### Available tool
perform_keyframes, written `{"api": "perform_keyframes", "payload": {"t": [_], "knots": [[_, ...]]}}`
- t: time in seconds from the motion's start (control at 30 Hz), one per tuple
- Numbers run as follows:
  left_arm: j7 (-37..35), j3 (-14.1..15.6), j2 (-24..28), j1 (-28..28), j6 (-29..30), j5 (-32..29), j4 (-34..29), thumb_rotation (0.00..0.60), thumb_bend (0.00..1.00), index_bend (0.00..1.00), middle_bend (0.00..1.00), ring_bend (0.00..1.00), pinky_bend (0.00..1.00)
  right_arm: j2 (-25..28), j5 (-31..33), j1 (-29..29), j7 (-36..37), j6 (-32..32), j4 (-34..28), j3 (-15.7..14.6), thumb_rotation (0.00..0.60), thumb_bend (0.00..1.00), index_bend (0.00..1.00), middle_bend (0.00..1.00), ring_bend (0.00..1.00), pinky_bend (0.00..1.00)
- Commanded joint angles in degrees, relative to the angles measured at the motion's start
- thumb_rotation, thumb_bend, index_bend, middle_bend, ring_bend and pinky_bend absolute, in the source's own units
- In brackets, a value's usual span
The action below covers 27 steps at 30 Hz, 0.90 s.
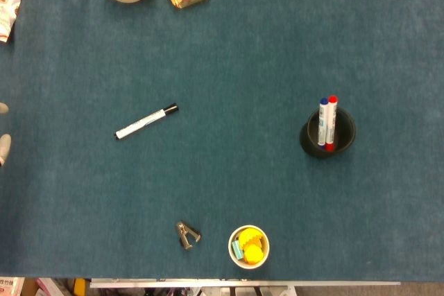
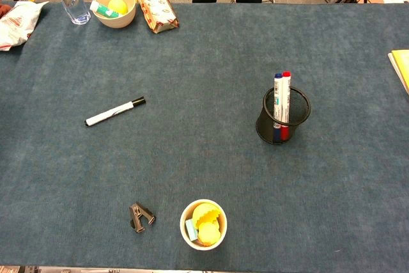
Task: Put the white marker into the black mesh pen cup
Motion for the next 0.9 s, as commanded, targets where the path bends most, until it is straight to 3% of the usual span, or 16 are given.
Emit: {"api": "perform_keyframes", "payload": {"t": [0.03, 0.37, 0.63, 0.77, 0.9], "knots": [[-0.1, 0.0, -0.1, 0.0, -0.8, -0.9, 0.2, 0.6, 0.33, 0.37, 0.37, 0.19, 0.3, -0.4, 0.4, -0.1, -0.4, 0.1, 0.3, 0.2, 0.6, 0.0, 0.0, 0.32, 0.3, 0.38], [0.5, 0.0, -0.1, -0.1, -1.5, -1.4, -0.3, 0.6, 0.33, 0.37, 0.38, 0.19, 0.31, -0.7, 0.5, 0.1, -0.9, 0.0, 0.2, 0.4, 0.6, 0.0, 0.0, 0.32, 0.3, 0.38], [-5.9, 0.9, 0.9, -0.7, -3.0, 0.0, -5.3, 0.6, 0.33, 0.37, 0.37, 0.19, 0.31, -0.6, -1.0, 0.2, -0.5, 1.7, 0.5, 0.7, 0.6, 0.0, 0.12, 0.33, 0.3, 0.38], [-5.4, 0.8, 0.6, -1.4, -2.4, 2.0, -7.0, 0.6, 0.31, 0.37, 0.27, 0.19, 0.29, -0.6, -2.0, 0.5, -0.3, 2.7, 0.4, 1.1, 0.6, 0.0, 0.15, 0.33, 0.3, 0.38], [-4.1, 0.4, 0.2, -2.4, -3.4, 2.1, -10.2, 0.6, 0.22, 0.37, 0.14, 0.12, 0.2, -0.7, -2.8, 0.8, -0.1, 3.5, 0.8, 1.6, 0.6, 0.0, 0.19, 0.33, 0.3, 0.38]]}}
